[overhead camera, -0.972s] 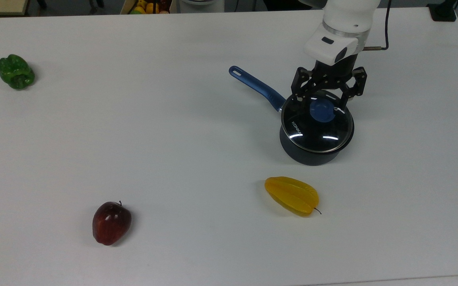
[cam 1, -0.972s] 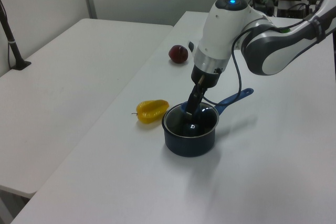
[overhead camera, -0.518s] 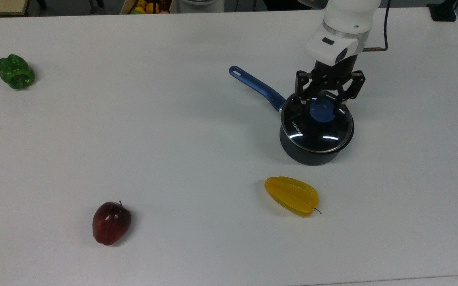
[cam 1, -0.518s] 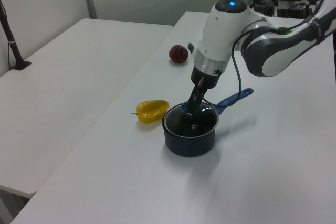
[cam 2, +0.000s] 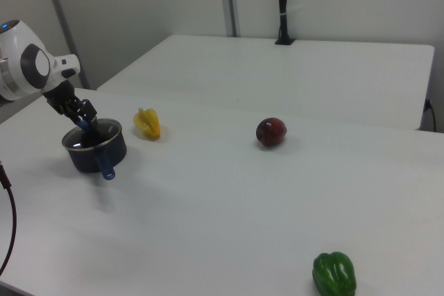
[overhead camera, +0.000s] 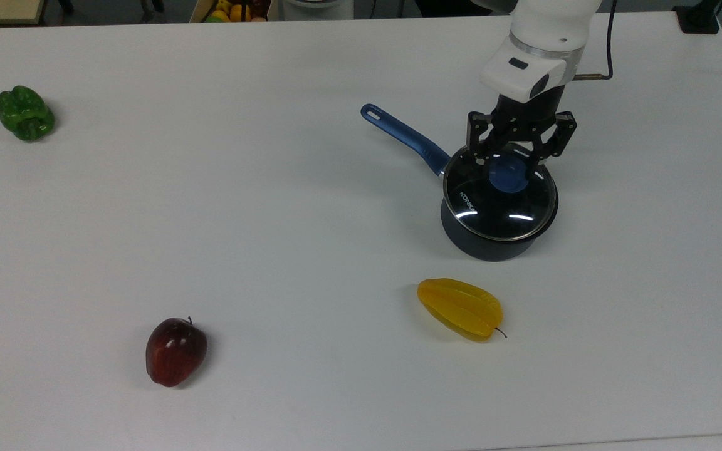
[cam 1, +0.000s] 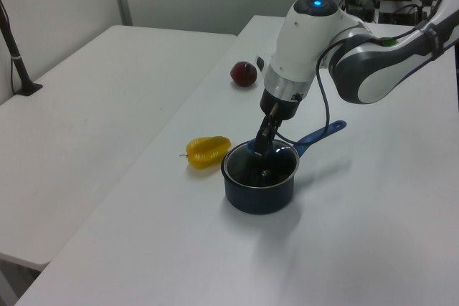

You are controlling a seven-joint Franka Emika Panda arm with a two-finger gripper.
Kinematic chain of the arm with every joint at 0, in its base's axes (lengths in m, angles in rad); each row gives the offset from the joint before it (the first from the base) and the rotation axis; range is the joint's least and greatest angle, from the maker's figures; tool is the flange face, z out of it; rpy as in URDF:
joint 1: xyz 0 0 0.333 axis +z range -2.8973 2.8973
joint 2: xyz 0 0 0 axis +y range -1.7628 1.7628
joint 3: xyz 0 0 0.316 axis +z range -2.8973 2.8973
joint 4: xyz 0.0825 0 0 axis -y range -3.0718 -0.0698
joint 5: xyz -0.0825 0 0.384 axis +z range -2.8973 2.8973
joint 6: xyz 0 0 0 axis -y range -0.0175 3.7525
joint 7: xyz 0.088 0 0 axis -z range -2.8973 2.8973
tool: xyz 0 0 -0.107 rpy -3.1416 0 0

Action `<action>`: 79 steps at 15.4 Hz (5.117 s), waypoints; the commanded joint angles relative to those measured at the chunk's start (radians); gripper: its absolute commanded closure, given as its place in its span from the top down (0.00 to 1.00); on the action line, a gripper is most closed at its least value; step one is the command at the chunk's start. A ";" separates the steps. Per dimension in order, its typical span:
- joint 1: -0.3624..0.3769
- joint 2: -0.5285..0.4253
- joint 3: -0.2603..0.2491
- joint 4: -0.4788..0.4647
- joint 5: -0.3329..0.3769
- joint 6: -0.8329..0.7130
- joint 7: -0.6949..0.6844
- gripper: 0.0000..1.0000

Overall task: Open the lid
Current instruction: 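Close the gripper on the blue knob of the glass lid, then lift the glass lid off the pot and carry it beside the pot, then lower the glass lid flat onto the table, then open the gripper and raise it away from the lid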

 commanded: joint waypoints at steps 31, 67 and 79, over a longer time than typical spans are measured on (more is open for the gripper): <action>-0.499 -0.282 -0.011 -0.365 0.032 0.170 -0.084 0.44; -0.439 -0.245 -0.011 -0.062 0.072 -0.231 -0.234 1.00; -0.326 -0.457 -0.180 -0.048 0.230 -0.670 -0.563 1.00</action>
